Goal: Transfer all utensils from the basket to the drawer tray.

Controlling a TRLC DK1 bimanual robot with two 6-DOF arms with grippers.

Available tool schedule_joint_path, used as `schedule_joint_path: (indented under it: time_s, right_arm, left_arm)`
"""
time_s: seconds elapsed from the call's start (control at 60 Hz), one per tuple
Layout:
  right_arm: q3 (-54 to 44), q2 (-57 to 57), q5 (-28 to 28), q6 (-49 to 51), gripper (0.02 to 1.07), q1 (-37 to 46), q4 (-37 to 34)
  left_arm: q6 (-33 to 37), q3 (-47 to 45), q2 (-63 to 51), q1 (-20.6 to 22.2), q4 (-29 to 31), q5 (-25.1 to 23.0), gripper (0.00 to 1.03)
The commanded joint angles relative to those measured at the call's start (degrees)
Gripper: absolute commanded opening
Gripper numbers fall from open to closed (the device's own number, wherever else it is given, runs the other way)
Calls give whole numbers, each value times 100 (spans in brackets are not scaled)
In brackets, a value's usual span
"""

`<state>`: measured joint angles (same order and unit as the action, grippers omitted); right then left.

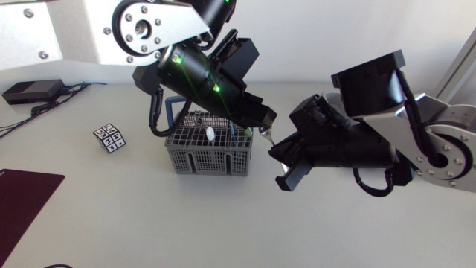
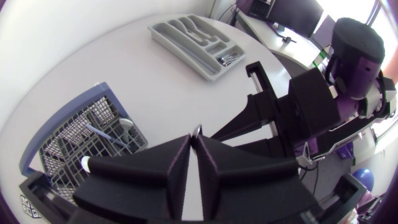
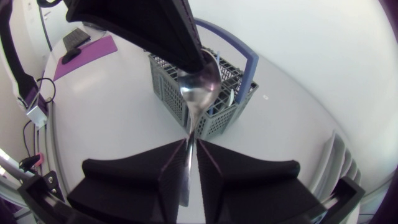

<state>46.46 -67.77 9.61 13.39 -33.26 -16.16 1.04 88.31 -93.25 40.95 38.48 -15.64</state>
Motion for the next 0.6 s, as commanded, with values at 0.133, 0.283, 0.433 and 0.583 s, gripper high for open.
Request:
schedule_joint_path:
  time_s: [0.133, 0.283, 0.433, 0.583]
  right_arm:
    - [74, -88, 120, -38, 8, -23, -98]
    - [21, -35, 164, 50, 8, -23, -98]
    - [-14, -17, 235, 50, 8, -23, -141]
    - [-58, 18, 287, 129, 8, -6, -238]
  left_arm:
    - [-165, -174, -35, 27, -33, -53, 12]
    - [-165, -183, -18, 45, -42, -53, 12]
    - [-200, -86, 62, 18, -121, -53, 30]
    - [-324, 221, 246, -122, -332, -53, 56]
